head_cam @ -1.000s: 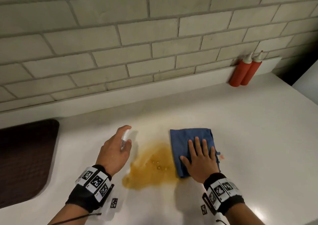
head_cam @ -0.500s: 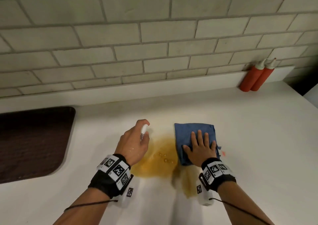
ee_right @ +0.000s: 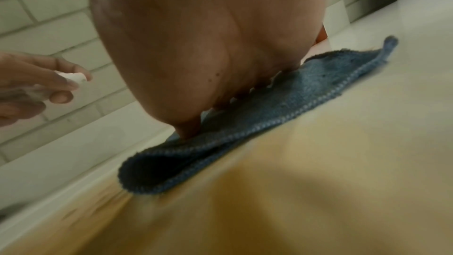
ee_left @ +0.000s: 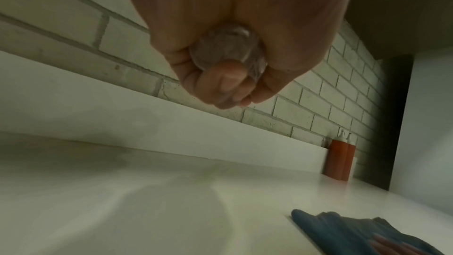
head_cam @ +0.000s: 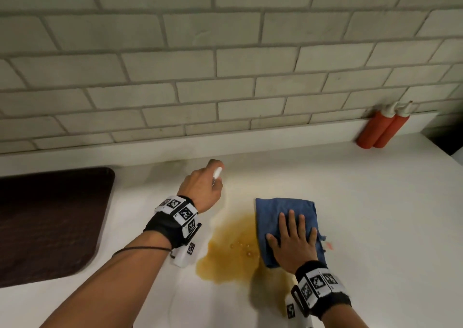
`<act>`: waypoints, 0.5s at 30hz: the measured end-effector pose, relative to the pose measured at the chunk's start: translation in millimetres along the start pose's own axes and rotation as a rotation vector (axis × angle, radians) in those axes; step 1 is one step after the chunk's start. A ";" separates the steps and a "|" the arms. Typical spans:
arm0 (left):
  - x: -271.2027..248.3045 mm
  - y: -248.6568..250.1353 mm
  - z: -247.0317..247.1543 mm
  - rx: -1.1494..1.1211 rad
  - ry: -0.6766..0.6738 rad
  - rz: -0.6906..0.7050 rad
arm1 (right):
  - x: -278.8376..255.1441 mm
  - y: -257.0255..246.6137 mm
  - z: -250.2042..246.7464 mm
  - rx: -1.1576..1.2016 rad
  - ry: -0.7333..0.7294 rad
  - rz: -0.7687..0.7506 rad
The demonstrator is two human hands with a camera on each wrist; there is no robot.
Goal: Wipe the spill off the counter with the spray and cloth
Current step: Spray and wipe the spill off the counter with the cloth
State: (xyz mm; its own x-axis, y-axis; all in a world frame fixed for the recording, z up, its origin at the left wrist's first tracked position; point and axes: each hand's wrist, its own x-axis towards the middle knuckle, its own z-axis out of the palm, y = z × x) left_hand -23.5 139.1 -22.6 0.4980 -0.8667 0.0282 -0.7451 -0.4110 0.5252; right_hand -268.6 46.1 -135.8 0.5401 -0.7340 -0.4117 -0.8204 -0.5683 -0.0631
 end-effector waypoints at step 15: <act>55.2 -38.3 -3.9 0.147 -0.030 -0.080 | 123.3 -54.2 -62.9 0.045 -0.063 -0.006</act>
State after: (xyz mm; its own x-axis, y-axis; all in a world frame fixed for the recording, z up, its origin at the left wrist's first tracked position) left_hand 34.3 108.1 -37.8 0.5466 -0.8366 -0.0358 -0.7614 -0.5144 0.3946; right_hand -145.7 -37.0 -126.0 0.5335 -0.7047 -0.4677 -0.8254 -0.5544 -0.1063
